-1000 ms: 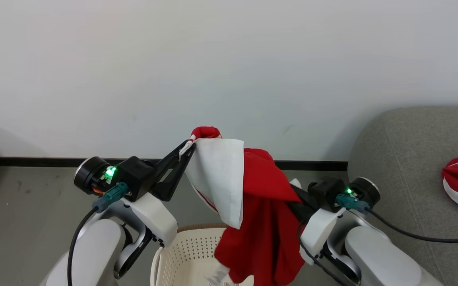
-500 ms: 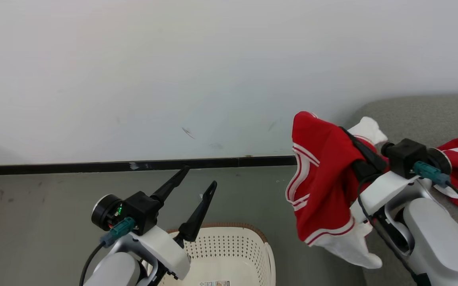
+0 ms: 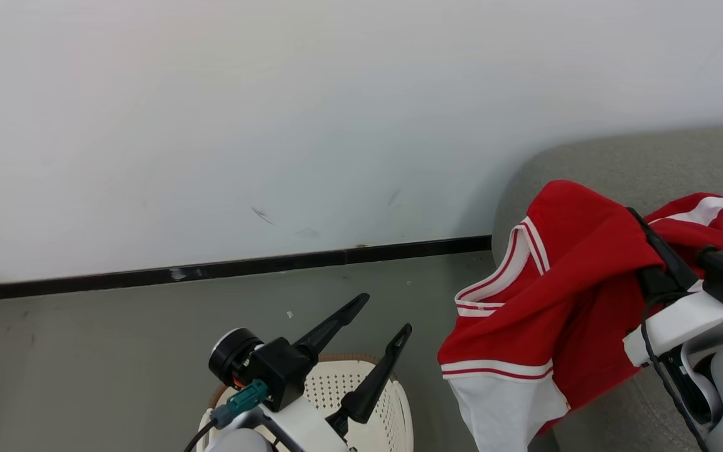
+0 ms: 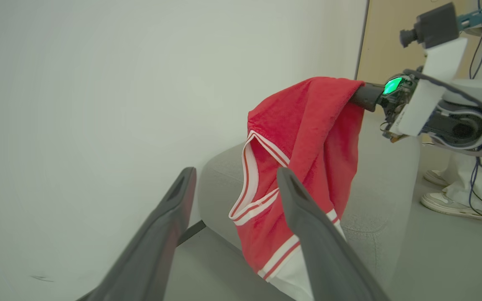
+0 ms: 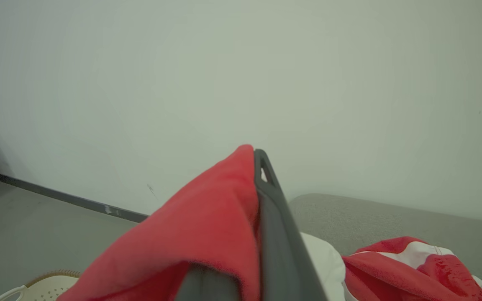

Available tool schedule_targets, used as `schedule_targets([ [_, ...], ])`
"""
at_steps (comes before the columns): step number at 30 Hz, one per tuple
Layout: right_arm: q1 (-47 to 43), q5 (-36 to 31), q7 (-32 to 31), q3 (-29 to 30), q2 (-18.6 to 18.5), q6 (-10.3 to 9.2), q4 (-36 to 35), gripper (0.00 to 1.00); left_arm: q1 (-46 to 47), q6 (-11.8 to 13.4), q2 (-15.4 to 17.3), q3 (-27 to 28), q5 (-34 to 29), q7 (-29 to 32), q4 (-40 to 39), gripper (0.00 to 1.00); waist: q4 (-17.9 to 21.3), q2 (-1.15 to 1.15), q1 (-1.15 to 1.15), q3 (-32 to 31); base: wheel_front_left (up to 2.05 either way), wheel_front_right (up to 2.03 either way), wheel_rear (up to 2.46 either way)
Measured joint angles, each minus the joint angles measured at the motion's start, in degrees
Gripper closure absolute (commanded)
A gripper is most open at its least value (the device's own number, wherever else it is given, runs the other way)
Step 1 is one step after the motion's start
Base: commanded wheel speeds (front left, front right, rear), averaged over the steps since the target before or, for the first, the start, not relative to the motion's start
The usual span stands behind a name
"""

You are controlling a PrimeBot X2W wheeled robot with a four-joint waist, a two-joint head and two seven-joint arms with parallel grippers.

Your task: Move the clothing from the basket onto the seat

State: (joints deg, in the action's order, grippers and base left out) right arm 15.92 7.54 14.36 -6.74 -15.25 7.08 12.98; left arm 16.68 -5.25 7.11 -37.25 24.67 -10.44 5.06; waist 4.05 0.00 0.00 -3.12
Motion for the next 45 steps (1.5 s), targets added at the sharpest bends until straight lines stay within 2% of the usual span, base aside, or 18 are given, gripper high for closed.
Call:
schedule_targets([
  [18,-11.7,-3.3,-1.0,11.4,1.4,0.00,-9.2,1.00,-1.9,-0.8,-1.6,-5.6,-0.1,-0.9,-0.7,0.00,8.1,0.00,0.00,0.6,0.00,0.00,0.00],
  [28,-13.2,-1.8,-2.8,8.6,2.1,0.00,-11.0,1.00,-1.9,-0.9,-1.8,-6.0,-0.5,-1.7,-1.7,0.00,12.7,0.00,0.00,1.3,0.00,0.00,0.00],
  [32,-10.0,0.5,-3.7,7.3,1.8,0.00,-11.0,1.00,-2.5,0.4,-1.9,-5.3,-0.6,-1.7,-2.2,0.00,14.0,0.00,0.00,2.0,0.00,0.00,0.00],
  [36,-2.1,3.7,-5.0,8.7,-0.2,0.00,-12.5,1.00,-3.3,1.5,-1.7,-4.4,-0.7,-1.7,-3.1,0.00,14.8,0.00,0.00,2.9,0.00,0.00,0.00],
  [45,11.5,4.8,-10.4,17.1,-9.6,0.00,-12.5,1.00,-3.2,3.1,-1.2,-4.0,-3.4,-1.8,-6.6,0.00,15.0,0.00,0.00,5.5,0.00,0.00,0.00],
])
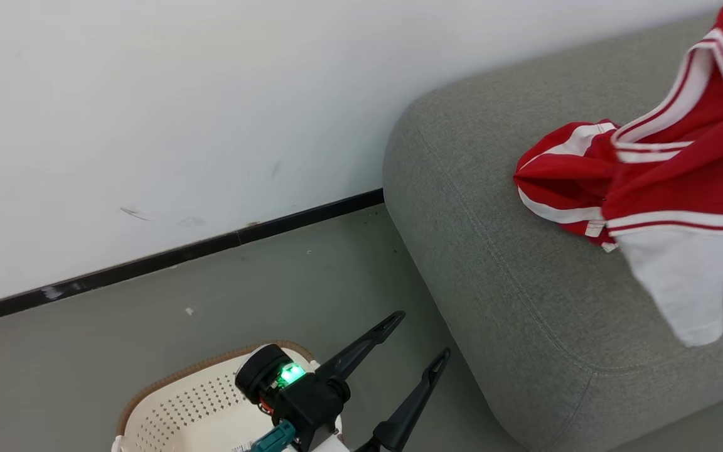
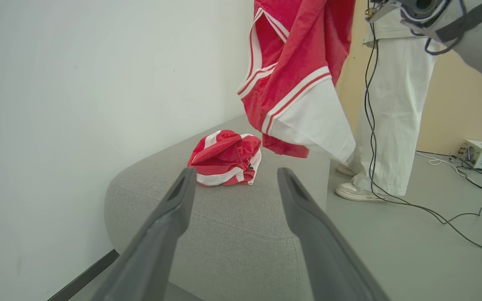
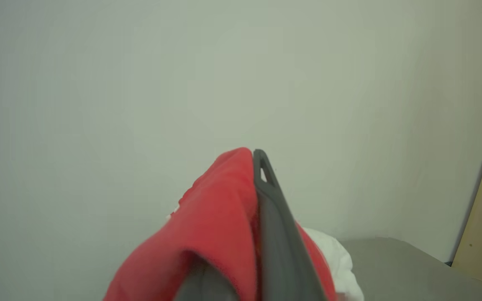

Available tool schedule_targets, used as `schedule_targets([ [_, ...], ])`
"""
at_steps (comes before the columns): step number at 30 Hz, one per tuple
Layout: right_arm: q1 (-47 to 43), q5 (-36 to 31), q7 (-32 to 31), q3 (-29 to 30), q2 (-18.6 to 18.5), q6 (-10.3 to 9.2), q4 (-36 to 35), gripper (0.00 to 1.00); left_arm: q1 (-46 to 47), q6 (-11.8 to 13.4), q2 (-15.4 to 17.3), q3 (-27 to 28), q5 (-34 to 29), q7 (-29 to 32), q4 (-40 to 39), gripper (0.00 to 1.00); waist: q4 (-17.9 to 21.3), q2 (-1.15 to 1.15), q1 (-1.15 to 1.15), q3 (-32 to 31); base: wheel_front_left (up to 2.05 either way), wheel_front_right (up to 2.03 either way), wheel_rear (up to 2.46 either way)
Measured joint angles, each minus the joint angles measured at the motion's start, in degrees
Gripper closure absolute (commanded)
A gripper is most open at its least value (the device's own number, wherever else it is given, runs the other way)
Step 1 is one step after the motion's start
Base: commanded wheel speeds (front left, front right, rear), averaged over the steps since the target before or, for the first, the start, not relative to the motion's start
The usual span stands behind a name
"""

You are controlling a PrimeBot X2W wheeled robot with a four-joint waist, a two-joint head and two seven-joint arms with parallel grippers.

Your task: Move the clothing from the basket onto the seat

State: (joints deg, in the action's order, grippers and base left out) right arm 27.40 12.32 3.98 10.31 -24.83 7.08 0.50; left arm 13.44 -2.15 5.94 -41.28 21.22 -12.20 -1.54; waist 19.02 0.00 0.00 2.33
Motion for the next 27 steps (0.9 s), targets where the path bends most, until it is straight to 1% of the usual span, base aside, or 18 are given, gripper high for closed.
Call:
schedule_targets([
  [1,1.1,0.2,-0.7,0.7,-1.1,0.00,0.4,1.00,0.0,0.1,0.0,0.0,-0.2,0.0,-0.4,0.00,-0.1,0.00,0.00,0.3,0.00,0.00,0.00],
  [2,3.0,0.3,-2.0,2.1,-3.0,0.00,1.2,1.00,0.2,0.1,0.2,0.0,-0.4,0.0,-1.3,0.00,-0.3,0.00,0.00,0.9,0.00,0.00,0.00],
  [3,4.0,0.6,-2.7,2.7,-3.6,0.00,2.0,1.00,0.3,0.1,0.2,0.0,-0.5,0.1,-1.7,0.00,-0.4,0.00,0.00,1.2,0.00,0.00,0.00],
  [7,6.8,1.7,-5.1,4.5,-5.8,0.00,5.7,1.00,0.4,0.5,0.4,-0.2,-0.8,0.8,-3.4,0.00,-1.0,0.00,0.00,2.5,0.00,0.00,0.00],
  [8,6.8,1.7,-5.1,4.5,-5.8,0.00,5.7,1.00,0.4,0.5,0.4,-0.2,-0.8,0.8,-3.4,0.00,-1.0,0.00,0.00,2.5,0.00,0.00,0.00],
  [15,8.2,1.3,-7.3,7.0,-9.8,0.00,13.4,1.00,1.8,1.0,0.3,-1.1,-2.7,2.3,-6.0,0.00,-2.4,0.00,0.00,5.2,0.00,0.00,0.00],
  [20,8.4,0.6,-7.3,8.4,-10.3,0.00,16.6,1.00,2.7,1.0,0.6,-1.5,-3.3,4.0,-7.5,0.00,-3.7,0.00,0.00,7.3,0.00,0.00,0.00],
  [23,9.4,0.0,-7.0,9.1,-10.5,0.00,18.0,1.00,3.1,1.5,0.9,-1.6,-3.8,4.7,-8.4,0.00,-4.6,0.00,0.00,8.6,0.00,0.00,0.00],
  [27,11.4,-0.5,-5.5,7.9,-9.4,0.00,18.7,1.00,3.9,1.5,1.2,-1.9,-4.2,5.7,-9.2,0.00,-5.8,0.00,0.00,10.4,0.00,0.00,0.00],
])
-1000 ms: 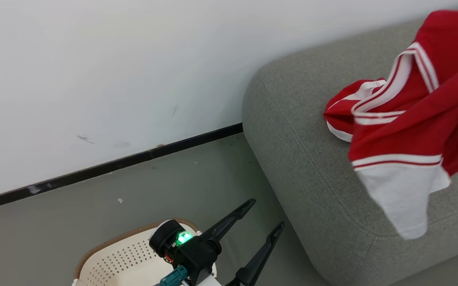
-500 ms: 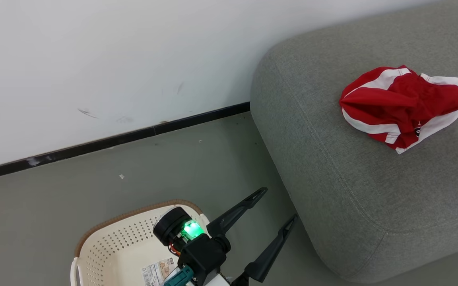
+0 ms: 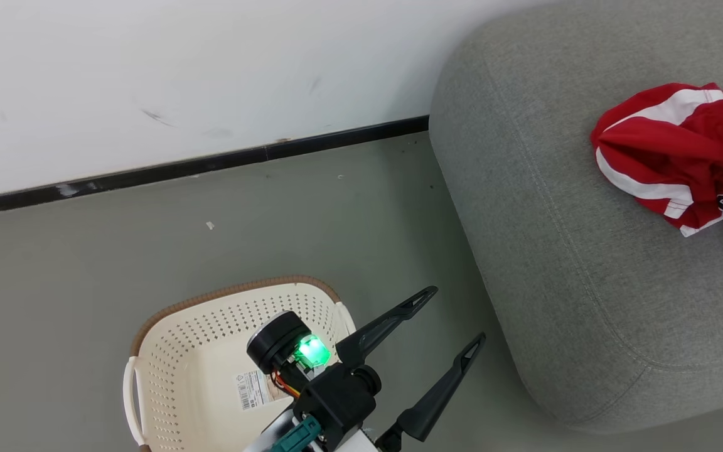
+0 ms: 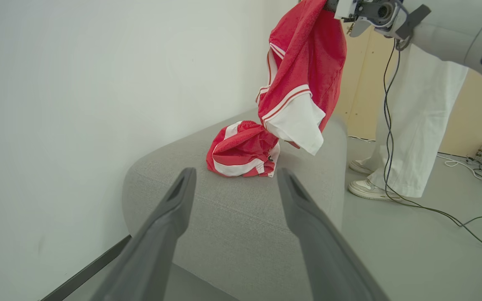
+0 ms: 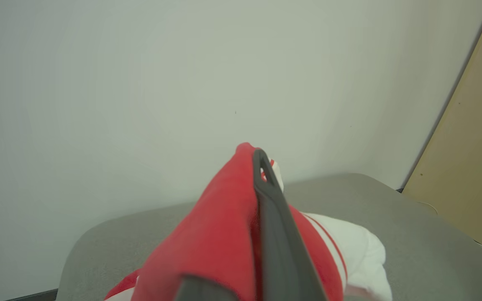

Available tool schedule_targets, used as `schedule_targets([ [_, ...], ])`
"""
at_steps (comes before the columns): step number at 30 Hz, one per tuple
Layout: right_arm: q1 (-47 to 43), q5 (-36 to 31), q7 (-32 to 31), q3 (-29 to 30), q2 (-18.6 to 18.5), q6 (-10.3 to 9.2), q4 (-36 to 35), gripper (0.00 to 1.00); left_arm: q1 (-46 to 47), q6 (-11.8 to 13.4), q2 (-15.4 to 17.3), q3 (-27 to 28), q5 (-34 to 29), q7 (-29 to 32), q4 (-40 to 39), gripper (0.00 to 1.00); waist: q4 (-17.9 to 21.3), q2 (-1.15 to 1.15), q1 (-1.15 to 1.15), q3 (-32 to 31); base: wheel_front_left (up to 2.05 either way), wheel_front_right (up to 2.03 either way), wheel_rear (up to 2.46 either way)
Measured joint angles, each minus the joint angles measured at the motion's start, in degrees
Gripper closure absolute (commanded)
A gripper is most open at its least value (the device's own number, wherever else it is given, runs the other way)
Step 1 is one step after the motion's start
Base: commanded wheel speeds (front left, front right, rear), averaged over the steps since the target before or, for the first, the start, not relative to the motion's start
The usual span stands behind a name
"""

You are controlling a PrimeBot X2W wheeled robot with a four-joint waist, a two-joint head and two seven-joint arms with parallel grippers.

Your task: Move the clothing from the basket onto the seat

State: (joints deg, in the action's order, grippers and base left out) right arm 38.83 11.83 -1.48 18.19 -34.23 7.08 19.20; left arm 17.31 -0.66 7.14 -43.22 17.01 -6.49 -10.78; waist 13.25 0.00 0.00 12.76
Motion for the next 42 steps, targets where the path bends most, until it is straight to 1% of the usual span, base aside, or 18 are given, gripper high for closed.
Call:
schedule_targets([
  [3,0.1,0.0,0.3,-2.4,2.7,0.00,1.5,1.00,0.3,0.0,0.0,-0.2,0.0,0.9,-0.6,0.00,-0.9,0.00,0.00,1.4,0.00,0.00,0.00],
  [5,0.0,0.0,0.8,-3.1,4.9,0.00,3.2,1.00,0.8,0.0,0.0,-0.3,-0.1,1.0,-1.1,0.00,-1.6,0.00,-0.01,2.4,0.00,0.00,0.00],
  [7,-0.2,-0.3,1.3,-3.3,6.2,0.00,4.9,1.00,1.5,0.0,0.0,-0.5,-0.2,1.5,-1.5,0.00,-2.2,0.00,0.00,3.3,0.00,0.00,0.00],
  [14,-1.5,-1.4,3.3,-3.0,8.3,0.00,9.7,1.00,3.9,-0.8,-0.2,-1.4,-1.5,2.0,-2.4,0.00,-4.1,0.00,-0.01,6.5,0.00,0.00,0.00],
  [18,-2.1,-2.5,4.3,-2.9,8.6,0.00,11.2,1.00,5.3,-1.6,-0.4,-1.8,-1.5,2.0,-2.5,0.00,-4.9,0.00,-0.01,8.2,0.00,0.00,0.00],
  [19,-2.2,-2.4,5.1,-2.4,8.7,0.00,11.6,0.77,6.0,-2.1,-0.5,-2.0,-1.5,2.0,-2.5,0.00,-5.3,0.00,-0.01,9.0,0.00,0.00,0.00],
  [20,-2.2,-2.4,5.3,-2.2,8.7,0.00,11.7,0.64,6.3,-2.1,-0.5,-2.0,-1.5,2.0,-2.5,0.00,-5.4,0.00,-0.01,9.3,0.00,0.00,0.00],
  [21,-2.2,-2.4,5.7,-2.1,8.7,0.00,11.8,0.53,6.6,-2.1,-0.6,-2.1,-1.5,2.0,-2.5,0.00,-5.5,0.00,-0.01,9.7,0.00,0.00,0.00],
  [22,-2.2,-2.4,5.8,-2.1,8.7,0.00,11.9,0.30,7.0,-2.3,-0.6,-2.1,-1.5,2.0,-2.5,0.00,-5.6,0.00,-0.01,10.0,0.00,0.00,0.00],
  [23,-2.2,-2.4,5.9,-2.2,8.7,0.00,11.9,0.05,7.3,-2.5,-0.6,-2.1,-1.5,2.0,-2.5,0.00,-5.7,0.00,-0.01,10.3,0.00,0.00,0.00],
  [24,-2.2,-2.3,6.3,-2.3,8.9,0.00,12.0,0.00,7.5,-2.6,-0.6,-2.0,-1.6,2.0,-2.5,0.00,-5.7,0.00,0.00,10.7,0.00,0.00,0.00],
  [29,-2.4,-1.8,7.7,-4.0,10.9,0.00,12.6,0.00,8.2,-3.2,-0.1,-1.6,-2.0,1.8,-1.3,0.00,-4.7,0.00,-0.01,11.1,0.00,0.00,0.00],
  [42,-10.4,0.3,10.6,-6.0,10.3,0.00,9.5,0.00,8.2,-4.0,-0.1,-1.6,-0.9,0.8,1.0,0.00,-1.3,0.00,-0.01,9.5,0.00,0.00,0.00],
])
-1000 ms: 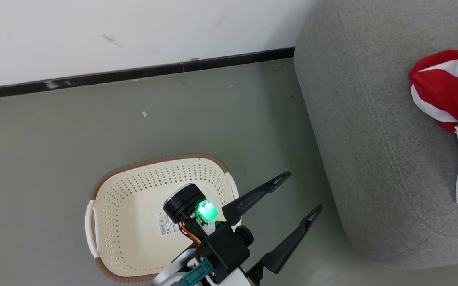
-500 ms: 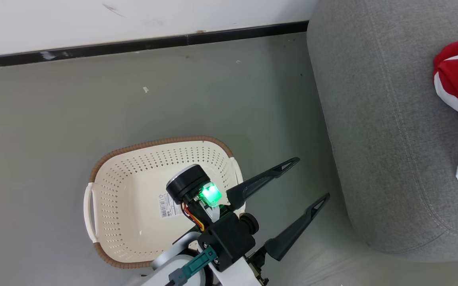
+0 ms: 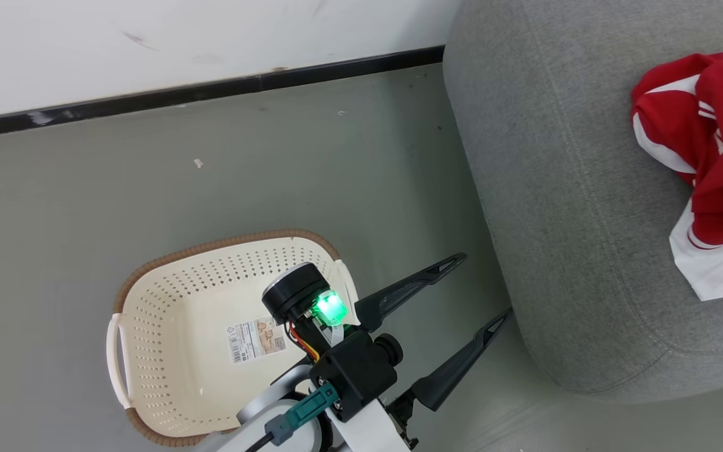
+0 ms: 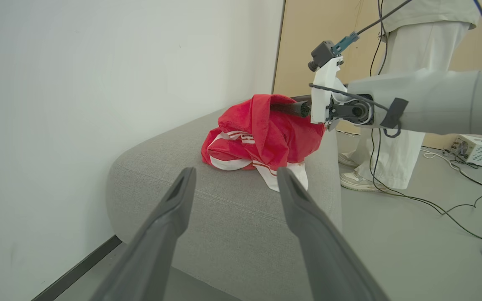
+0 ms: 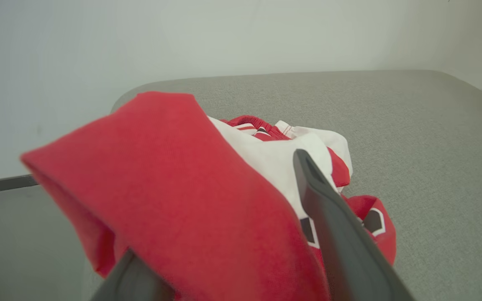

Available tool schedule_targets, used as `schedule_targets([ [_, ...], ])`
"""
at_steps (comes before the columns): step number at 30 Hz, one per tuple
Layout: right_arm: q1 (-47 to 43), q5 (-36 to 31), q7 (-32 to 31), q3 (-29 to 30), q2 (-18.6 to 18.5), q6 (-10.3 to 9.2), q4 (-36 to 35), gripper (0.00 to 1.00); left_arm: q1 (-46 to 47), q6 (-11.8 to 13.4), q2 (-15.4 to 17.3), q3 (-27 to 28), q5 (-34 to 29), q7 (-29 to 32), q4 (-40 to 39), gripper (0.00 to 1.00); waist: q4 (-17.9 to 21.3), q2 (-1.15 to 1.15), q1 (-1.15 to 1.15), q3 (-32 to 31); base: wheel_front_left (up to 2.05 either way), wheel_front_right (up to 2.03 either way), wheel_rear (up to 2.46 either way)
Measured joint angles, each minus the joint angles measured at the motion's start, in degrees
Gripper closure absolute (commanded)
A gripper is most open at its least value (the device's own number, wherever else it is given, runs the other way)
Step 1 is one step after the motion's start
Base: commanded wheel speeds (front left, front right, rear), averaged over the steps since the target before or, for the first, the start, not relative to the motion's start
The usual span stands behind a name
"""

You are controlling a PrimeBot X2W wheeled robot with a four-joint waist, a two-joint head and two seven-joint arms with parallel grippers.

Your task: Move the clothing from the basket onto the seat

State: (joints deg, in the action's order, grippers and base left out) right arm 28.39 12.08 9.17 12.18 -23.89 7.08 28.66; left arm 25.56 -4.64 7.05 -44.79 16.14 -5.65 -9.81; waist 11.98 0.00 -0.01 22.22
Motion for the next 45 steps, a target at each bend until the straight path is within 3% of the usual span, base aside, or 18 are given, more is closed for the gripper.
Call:
schedule_targets([
  [15,-9.0,3.9,-0.1,-9.8,0.0,0.00,-10.3,0.00,-0.1,-0.1,0.3,0.6,1.7,-0.5,1.5,0.00,4.5,0.00,0.00,-2.3,0.00,0.00,0.00],
  [30,-16.4,7.1,-4.0,-17.4,-3.4,0.00,-22.7,0.00,-0.5,0.7,0.5,1.7,1.9,-0.6,1.5,0.00,7.4,0.00,0.00,-3.6,0.00,0.00,0.00],
  [45,-17.9,7.7,-5.1,-14.7,-5.1,0.00,-32.7,0.00,-0.5,1.5,0.9,2.5,1.9,-1.1,1.5,0.00,9.3,0.00,0.00,-3.6,0.00,0.00,0.00],
])
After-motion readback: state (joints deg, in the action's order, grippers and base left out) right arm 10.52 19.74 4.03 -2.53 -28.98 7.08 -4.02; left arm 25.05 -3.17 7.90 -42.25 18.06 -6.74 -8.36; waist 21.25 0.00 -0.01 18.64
